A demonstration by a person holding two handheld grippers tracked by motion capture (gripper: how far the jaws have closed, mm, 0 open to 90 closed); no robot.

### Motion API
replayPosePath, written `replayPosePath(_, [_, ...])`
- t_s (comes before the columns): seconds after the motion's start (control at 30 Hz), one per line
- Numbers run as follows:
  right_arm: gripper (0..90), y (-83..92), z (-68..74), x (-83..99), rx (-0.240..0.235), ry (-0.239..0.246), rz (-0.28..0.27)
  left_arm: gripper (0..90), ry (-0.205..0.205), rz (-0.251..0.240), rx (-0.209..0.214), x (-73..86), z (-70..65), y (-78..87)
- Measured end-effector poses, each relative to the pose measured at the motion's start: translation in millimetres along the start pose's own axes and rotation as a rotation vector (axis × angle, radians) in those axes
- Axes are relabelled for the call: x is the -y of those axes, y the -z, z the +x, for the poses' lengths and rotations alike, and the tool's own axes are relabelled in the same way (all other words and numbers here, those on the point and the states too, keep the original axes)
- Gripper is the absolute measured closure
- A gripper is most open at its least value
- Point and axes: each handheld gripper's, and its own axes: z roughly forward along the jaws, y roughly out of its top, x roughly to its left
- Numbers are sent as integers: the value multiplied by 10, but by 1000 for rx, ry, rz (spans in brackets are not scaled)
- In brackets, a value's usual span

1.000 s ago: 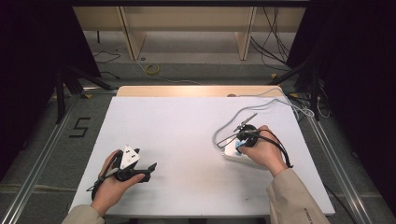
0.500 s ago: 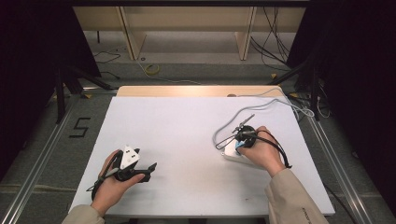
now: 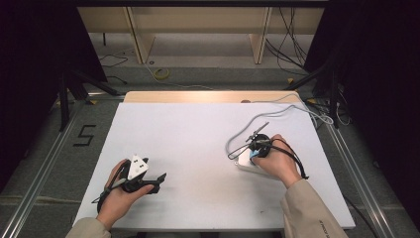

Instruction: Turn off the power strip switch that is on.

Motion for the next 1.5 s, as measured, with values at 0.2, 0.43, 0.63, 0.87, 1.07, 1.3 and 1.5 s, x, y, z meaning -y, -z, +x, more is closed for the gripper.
replayPosePath(0.2, [900,-6,19,-6,8,-1,-1,181,1,0,-1,0,-3,1])
replayPosePath(0.43, [900,-6,33,-13,17,-2,6,181,0,0,0,2,1,2])
replayPosePath(0.63, [900,-8,29,-14,15,-12,9,181,1,1,-1,3,-7,1])
replayPosePath(0.87, [900,-18,16,-9,2,-17,12,181,4,0,-3,5,-10,0])
replayPosePath(1.07, [900,-18,24,-10,7,-12,13,181,4,0,-3,6,-7,3])
replayPosePath(1.3, [900,-18,40,-10,20,-10,11,180,-1,0,-3,4,-4,5])
replayPosePath(1.5, [900,-16,40,-7,20,-11,9,181,4,0,-3,6,-9,2])
